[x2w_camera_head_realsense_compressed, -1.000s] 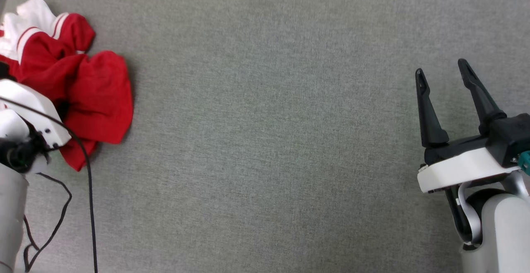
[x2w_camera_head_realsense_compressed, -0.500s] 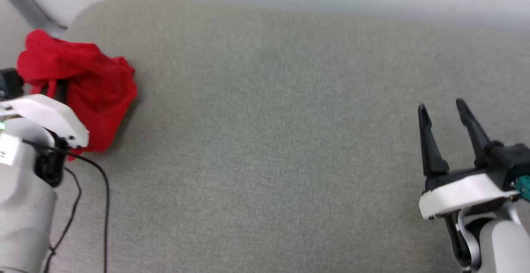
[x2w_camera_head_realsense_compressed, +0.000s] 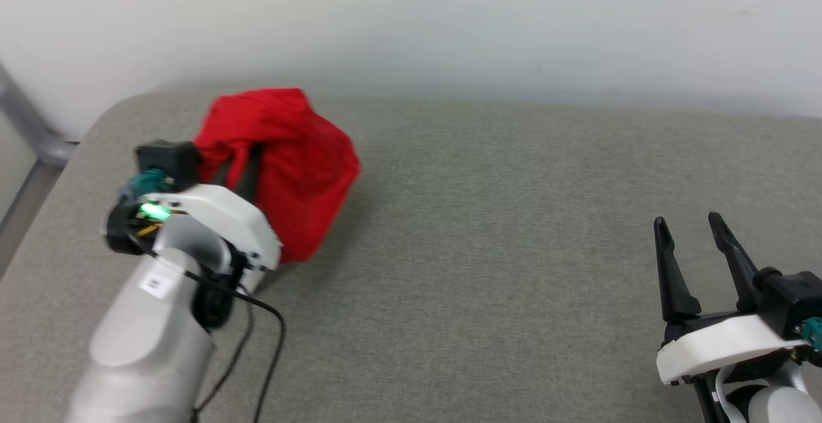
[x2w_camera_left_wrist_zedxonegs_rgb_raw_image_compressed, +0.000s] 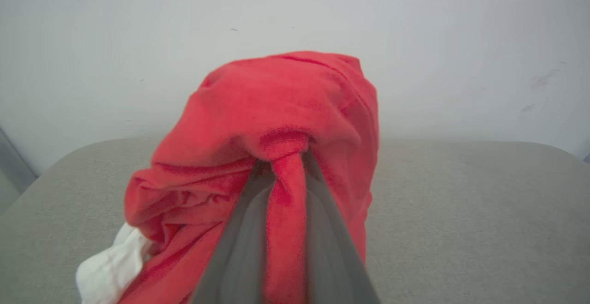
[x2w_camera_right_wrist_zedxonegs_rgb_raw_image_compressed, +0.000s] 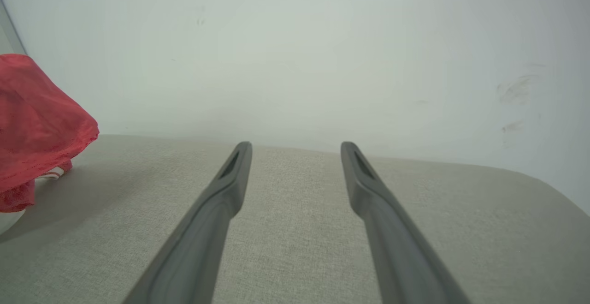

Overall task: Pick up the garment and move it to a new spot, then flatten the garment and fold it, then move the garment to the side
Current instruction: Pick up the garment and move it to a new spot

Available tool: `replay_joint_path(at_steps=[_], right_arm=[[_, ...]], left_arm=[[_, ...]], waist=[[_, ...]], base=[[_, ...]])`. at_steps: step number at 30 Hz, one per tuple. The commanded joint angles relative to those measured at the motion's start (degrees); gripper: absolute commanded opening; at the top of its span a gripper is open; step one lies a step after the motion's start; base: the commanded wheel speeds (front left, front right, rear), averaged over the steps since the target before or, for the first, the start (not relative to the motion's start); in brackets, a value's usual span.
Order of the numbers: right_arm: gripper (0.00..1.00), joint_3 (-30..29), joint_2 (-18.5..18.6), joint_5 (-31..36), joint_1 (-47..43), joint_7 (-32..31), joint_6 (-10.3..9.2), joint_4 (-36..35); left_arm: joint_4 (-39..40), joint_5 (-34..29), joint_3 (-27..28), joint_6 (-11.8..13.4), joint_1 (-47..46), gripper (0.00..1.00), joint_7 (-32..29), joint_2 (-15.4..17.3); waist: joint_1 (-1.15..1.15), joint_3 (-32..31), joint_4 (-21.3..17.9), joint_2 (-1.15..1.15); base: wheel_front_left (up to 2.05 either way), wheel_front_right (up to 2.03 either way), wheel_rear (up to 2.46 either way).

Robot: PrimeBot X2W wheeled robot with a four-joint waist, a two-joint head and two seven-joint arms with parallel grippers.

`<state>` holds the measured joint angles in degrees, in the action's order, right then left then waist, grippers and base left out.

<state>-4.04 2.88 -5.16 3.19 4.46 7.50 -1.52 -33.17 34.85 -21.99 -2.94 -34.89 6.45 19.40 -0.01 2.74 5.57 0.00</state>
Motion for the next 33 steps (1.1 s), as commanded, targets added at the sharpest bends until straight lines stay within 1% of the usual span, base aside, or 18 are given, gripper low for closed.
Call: replay_joint_path(at_steps=[1, 5, 10, 16, 20, 24, 25, 26, 27, 29, 33], right_arm=[[1.0, 0.1, 0.0, -0.5, -0.6, -0.1, -0.02, -0.3], [1.0, -0.2, 0.0, -0.5, -0.7, -0.2, -0.02, -1.0], [1.0, -0.6, 0.0, -1.1, -0.5, 0.0, -0.02, -1.7], [1.0, -0.8, 0.0, -1.4, 0.8, 0.4, -0.02, -2.1], [1.0, -1.2, 0.0, -1.1, 1.3, 0.8, -0.02, -1.6], [1.0, -1.0, 0.0, -1.1, 1.6, 1.0, -0.02, -1.0], [1.0, -1.2, 0.0, -1.0, 1.6, 1.0, -0.02, -0.8], [1.0, -1.3, 0.0, -0.8, 1.5, 0.9, -0.02, -0.7], [1.0, -1.3, 0.0, -0.6, 1.4, 0.9, -0.02, -0.7], [1.0, -1.4, 0.0, -0.3, 0.9, 0.5, -0.02, -0.6], [1.0, -1.1, 0.0, 0.1, 0.0, -0.3, -0.02, -0.7]], left_arm=[[1.1, -0.3, -0.5, 0.2, 1.1, 0.0, -0.3, -0.5], [6.8, -0.8, -4.1, 0.1, 3.6, 0.0, -3.1, -3.2], [10.3, -2.1, -10.5, -1.2, 5.7, 0.0, -7.4, -6.7], [8.6, -2.9, -18.0, -2.8, 8.7, 0.0, -11.6, -10.1], [7.7, -3.6, -22.8, -3.7, 11.2, 0.0, -12.7, -10.8], [6.9, -2.8, -25.2, -4.1, 12.7, 0.0, -12.8, -11.2], [7.3, -2.8, -25.5, -4.2, 12.9, 0.09, -12.0, -11.3], [7.8, -3.1, -25.6, -4.2, 13.0, 0.45, -11.1, -11.3], [8.0, -3.3, -25.5, -4.1, 13.0, 1.0, -10.0, -11.2], [9.2, -3.9, -25.1, -3.8, 13.1, 1.0, -7.4, -11.2], [11.6, -5.6, -23.7, -1.4, 13.9, 1.0, -1.3, -10.2]], waist=[[0.01, -0.5, -1.8, 0.0], [0.01, 0.2, -4.7, 0.0], [0.01, 2.8, -7.2, 0.0], [0.01, 6.3, -8.9, 0.0], [0.01, 7.2, -8.9, 0.0], [0.01, 7.1, -8.2, 0.0], [0.01, 6.8, -7.9, 0.0], [0.01, 6.5, -7.5, 0.0], [0.01, 6.2, -7.2, 0.0], [0.01, 5.3, -6.6, 0.0], [0.01, 3.2, -5.3, 0.0]], base=[[0.0, 0.0, 0.0], [0.0, 0.0, 0.0], [0.0, 0.0, 0.0], [0.0, 0.0, 0.0], [0.0, 0.0, 0.0], [0.0, 0.0, 0.0], [0.0, 0.0, 0.0], [0.0, 0.0, 0.0], [0.0, 0.0, 0.0], [0.0, 0.0, 0.0], [0.0, 0.0, 0.0]])
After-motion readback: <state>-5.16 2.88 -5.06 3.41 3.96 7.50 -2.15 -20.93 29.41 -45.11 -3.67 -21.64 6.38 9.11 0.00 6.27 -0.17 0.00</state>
